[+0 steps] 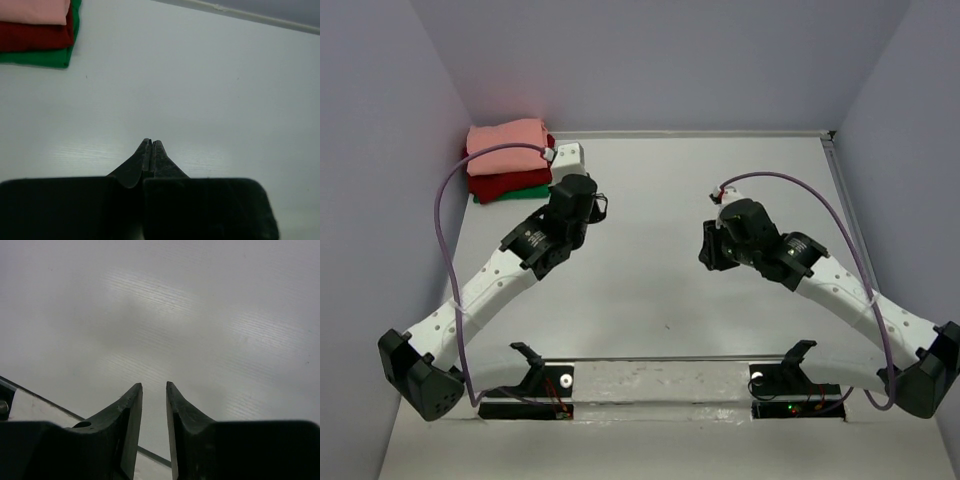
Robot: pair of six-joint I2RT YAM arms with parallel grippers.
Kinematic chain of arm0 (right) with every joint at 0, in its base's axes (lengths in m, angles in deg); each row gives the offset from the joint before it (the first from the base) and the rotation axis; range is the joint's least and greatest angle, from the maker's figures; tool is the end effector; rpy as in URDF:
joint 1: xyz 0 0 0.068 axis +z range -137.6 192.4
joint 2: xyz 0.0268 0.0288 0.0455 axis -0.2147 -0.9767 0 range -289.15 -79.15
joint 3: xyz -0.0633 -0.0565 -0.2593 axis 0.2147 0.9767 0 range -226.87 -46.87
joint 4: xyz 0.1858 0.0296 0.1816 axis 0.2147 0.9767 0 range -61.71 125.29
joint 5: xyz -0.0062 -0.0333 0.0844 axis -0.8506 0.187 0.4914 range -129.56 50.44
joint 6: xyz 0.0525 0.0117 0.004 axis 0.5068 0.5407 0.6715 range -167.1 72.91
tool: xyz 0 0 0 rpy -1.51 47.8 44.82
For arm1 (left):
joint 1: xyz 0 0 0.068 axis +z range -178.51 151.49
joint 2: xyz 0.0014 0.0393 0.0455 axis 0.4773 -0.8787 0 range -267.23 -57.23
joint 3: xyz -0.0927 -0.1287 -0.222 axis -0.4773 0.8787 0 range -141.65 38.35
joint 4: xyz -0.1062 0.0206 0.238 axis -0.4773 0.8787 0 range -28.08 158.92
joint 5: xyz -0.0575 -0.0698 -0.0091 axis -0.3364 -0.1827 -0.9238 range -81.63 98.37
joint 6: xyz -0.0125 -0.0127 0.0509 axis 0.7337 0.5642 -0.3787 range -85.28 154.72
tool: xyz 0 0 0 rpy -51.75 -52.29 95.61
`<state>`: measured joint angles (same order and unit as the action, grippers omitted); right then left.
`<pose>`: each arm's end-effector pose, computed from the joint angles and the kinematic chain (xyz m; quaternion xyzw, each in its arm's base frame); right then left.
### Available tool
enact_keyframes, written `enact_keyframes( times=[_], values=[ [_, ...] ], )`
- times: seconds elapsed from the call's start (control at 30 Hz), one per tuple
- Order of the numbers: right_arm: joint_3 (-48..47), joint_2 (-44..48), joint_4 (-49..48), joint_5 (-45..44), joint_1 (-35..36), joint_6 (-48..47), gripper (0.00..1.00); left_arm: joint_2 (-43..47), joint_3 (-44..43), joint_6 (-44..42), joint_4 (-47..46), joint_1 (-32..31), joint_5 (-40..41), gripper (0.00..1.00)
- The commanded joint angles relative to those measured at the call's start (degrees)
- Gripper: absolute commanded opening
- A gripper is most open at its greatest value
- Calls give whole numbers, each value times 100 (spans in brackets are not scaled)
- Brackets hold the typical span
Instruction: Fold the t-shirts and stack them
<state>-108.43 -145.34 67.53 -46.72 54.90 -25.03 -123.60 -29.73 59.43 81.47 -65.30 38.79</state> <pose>0.1809 0.1598 0.3193 -0.1388 0.9080 0.1603 0.3613 0.2165 -0.1395 0.3905 -0.0716 0.7918 -0.1083 0.5968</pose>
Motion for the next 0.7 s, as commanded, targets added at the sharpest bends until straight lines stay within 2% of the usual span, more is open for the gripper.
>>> enact_keyframes(
  times=[0.0,0.3,0.67],
  values=[
    [162,528,-453,-58,57,157,33,142,461,324,-74,-503,491,0],
    [733,1240,-356,-233,57,351,38,-200,629,596,-118,-1268,878,0],
    [821,1294,-268,-383,57,272,37,-965,312,825,-101,-2086,1282,0]
  ],
)
